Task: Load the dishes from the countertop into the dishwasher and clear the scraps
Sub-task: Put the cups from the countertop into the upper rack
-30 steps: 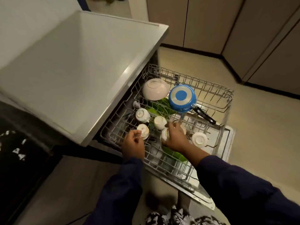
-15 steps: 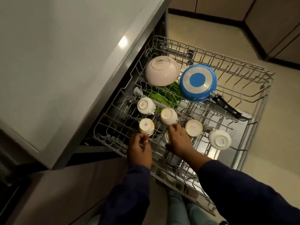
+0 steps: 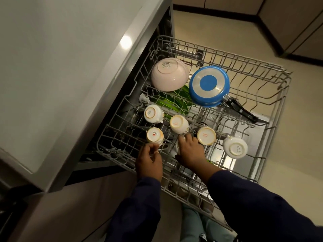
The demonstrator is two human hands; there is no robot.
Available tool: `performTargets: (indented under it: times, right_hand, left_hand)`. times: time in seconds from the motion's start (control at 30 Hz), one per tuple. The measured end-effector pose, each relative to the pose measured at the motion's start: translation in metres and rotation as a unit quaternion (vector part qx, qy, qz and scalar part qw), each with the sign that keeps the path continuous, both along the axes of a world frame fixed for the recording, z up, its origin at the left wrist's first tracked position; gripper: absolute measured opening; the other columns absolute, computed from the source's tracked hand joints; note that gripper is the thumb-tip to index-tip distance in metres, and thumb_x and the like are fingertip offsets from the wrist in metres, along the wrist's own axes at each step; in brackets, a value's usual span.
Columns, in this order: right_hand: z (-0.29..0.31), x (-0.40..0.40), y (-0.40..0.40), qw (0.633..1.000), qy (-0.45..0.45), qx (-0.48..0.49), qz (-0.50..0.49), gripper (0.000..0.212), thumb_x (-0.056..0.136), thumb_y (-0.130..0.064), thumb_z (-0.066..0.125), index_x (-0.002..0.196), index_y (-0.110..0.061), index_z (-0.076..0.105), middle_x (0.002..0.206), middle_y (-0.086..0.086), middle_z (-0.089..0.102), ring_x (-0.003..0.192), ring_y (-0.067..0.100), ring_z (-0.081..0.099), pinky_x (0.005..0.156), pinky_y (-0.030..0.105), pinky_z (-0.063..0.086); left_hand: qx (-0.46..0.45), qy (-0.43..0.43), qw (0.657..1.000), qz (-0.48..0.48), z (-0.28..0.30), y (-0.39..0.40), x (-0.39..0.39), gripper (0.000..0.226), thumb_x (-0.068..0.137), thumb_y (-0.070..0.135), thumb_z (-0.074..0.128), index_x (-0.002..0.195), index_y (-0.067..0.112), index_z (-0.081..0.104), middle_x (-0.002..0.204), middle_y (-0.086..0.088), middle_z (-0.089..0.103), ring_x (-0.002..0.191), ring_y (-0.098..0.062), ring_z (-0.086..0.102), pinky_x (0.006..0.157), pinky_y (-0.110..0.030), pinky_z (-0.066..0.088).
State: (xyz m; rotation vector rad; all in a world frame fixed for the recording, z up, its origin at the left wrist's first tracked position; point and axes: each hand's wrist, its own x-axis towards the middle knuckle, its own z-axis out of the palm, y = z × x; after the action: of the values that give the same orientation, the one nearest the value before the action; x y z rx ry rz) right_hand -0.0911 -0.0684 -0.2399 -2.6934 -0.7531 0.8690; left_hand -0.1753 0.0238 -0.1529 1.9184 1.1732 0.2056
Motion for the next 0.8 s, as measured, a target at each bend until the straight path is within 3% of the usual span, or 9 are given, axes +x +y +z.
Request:
performTargets:
  times: [0.17, 0.3, 0.63, 0.8]
  right_hand:
    - [0.003, -0.002, -0.004, 1.0, -0.005, 0.011, -0.006, 0.078, 0.079, -0.05, 0.063, 0.14, -0.02, 0.024, 0.142, 0.01, 0.028, 0.128, 0.03, 0.032, 0.096, 0.045, 0.042]
    - [0.005, -0.005, -0.009, 1.0, -0.008, 0.02, 0.005, 0.078, 0.08, -0.046, 0.062, 0.141, -0.019, 0.022, 0.145, 0.011, 0.025, 0.13, 0.031, 0.03, 0.097, 0.046, 0.041]
    - [0.012, -0.007, -0.014, 0.999, -0.011, 0.023, 0.026, 0.081, 0.082, -0.046, 0.059, 0.146, -0.019, 0.016, 0.149, 0.012, 0.018, 0.134, 0.033, 0.024, 0.1, 0.048, 0.039]
    - [0.021, -0.006, -0.019, 0.998, -0.035, 0.038, 0.039, 0.077, 0.085, -0.049, 0.053, 0.146, -0.02, 0.017, 0.152, 0.012, 0.016, 0.138, 0.033, 0.02, 0.104, 0.048, 0.034]
  left_hand:
    - [0.006, 0.002, 1.0, -0.006, -0.002, -0.003, -0.003, 0.018, 0.082, -0.002, 0.053, 0.09, 0.011, 0.062, 0.099, -0.011, 0.065, 0.092, -0.027, 0.059, 0.079, -0.032, 0.045]
    - [0.007, -0.006, 1.0, -0.012, 0.003, -0.006, -0.005, 0.021, 0.081, -0.003, 0.053, 0.086, 0.016, 0.06, 0.099, -0.01, 0.065, 0.09, -0.023, 0.058, 0.077, -0.027, 0.042]
    - [0.021, -0.01, 1.0, -0.013, 0.005, -0.013, -0.012, 0.024, 0.08, -0.003, 0.054, 0.083, 0.02, 0.057, 0.096, -0.008, 0.065, 0.086, -0.022, 0.059, 0.076, -0.03, 0.046]
    - [0.02, -0.014, 1.0, -0.002, 0.01, -0.012, -0.015, 0.019, 0.081, -0.003, 0.053, 0.089, 0.011, 0.063, 0.098, -0.011, 0.066, 0.09, -0.025, 0.06, 0.077, -0.033, 0.048]
